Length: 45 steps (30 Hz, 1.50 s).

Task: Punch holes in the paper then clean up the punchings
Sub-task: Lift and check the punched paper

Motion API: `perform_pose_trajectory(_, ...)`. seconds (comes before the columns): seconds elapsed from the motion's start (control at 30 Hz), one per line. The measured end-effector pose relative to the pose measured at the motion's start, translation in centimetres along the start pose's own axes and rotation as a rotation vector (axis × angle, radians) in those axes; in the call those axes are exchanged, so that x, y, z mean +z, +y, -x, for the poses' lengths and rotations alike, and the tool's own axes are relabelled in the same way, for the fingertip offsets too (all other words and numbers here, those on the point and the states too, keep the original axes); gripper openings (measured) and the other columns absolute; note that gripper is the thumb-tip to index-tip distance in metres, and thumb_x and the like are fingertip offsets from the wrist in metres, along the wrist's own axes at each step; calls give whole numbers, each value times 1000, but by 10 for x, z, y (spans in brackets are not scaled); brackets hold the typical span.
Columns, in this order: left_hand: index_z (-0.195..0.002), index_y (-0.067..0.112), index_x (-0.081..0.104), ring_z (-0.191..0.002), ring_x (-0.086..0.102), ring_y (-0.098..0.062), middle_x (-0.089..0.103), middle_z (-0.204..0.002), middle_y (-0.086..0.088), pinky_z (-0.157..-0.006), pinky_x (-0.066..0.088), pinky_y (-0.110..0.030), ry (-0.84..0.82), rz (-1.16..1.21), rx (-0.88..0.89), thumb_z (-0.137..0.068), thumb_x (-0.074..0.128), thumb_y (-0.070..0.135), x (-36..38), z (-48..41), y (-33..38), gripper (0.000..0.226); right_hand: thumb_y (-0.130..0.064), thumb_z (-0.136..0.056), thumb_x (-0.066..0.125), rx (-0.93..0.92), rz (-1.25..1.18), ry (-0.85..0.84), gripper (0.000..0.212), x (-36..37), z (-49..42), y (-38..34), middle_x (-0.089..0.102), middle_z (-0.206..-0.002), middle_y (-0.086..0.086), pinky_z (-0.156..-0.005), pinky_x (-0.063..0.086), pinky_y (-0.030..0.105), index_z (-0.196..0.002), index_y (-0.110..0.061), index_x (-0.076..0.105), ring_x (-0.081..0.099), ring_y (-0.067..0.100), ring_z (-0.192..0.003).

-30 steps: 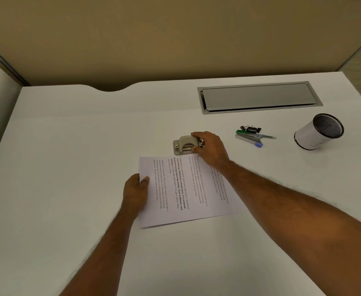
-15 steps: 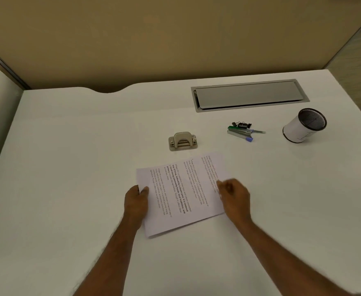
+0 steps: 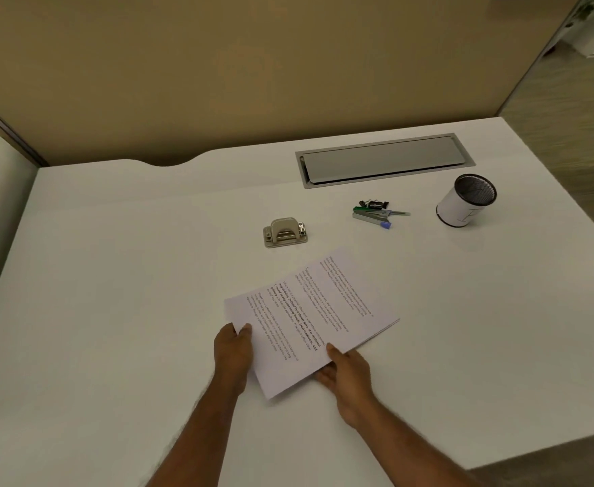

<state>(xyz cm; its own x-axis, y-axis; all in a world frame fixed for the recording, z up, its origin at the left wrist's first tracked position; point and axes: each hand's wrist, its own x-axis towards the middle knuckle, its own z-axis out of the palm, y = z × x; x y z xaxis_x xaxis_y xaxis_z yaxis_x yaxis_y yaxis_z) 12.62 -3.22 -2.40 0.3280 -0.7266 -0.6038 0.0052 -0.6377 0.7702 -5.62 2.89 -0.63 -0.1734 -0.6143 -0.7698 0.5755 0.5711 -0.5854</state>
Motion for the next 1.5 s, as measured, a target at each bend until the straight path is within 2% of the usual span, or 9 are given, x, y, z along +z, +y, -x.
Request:
perform_pose_trajectory(0.13,-116,7,60,-100,66,-32,67,-114,-13,-90,55,-49,-34,-21,-6,-100,49,12,-1,7,-2,21,6,-92,51,-115,36,127,27,-4,-2,-9,68,-106,16,-61,60,35,-116,-6,57,69,28,-87)
perform_pose_trajectory(0.3,-103,13,66,-94,68,-32,70,-107,-13,-85,58,-51,-74,18,-44,-94,55,9,-14,-1,3,14,6,-91,53,-251,310,84,22,-23,-10,-31,71,-103,13,-71,60,49,-109,-6,58,70,27,-89)
perform_pose_trajectory(0.5,-120,10,63,-91,69,-23,72,-103,-9,-77,54,-34,-181,-88,47,-94,63,22,-20,-13,30,29,3,-93,53,-366,498,-79,23,-33,-4,-69,74,-100,6,-64,58,29,-112,-9,58,72,16,-81)
perform_pose_trajectory(0.7,-106,21,67,-97,70,-22,74,-102,0,-86,57,-42,-385,-174,256,-99,55,24,-9,-3,69,14,1,-95,51,-471,594,-219,26,-18,0,-106,72,-107,3,-65,56,25,-115,-14,57,71,16,-89)
perform_pose_trajectory(0.87,-106,13,60,-89,71,-13,72,-101,1,-76,56,-29,-314,-38,425,-102,49,21,-9,22,82,14,-3,-97,50,-618,595,-235,21,-1,8,-124,70,-109,2,-79,58,32,-109,-19,57,69,18,-98)
perform_pose_trajectory(1.03,-105,24,54,-96,66,-4,66,-108,4,-78,55,-25,-293,39,580,-97,51,20,-8,41,76,9,-7,-97,51,-756,591,-222,20,14,16,-124,67,-111,0,-87,56,36,-107,-24,56,65,17,-102)
perform_pose_trajectory(1.2,-118,26,51,-108,63,-11,63,-116,2,-82,56,-24,-268,17,678,-88,62,21,-8,49,72,33,-20,-88,61,-853,634,-212,27,13,19,-114,67,-113,-2,-92,54,45,-114,-27,55,63,22,-107)
perform_pose_trajectory(1.33,-127,16,50,-112,62,-17,63,-121,-1,-87,57,-30,-226,8,697,-88,62,23,-4,53,69,42,-11,-90,61,-873,610,-192,38,18,24,-105,66,-114,-7,-92,54,36,-115,-38,52,63,14,-106)
perform_pose_trajectory(1.5,-126,12,51,-106,63,-13,64,-114,5,-81,57,-22,-163,70,746,-88,61,21,-1,67,75,41,-5,-92,58,-932,526,-203,35,28,37,-106,63,-111,-10,-82,55,24,-119,-25,49,62,11,-102)
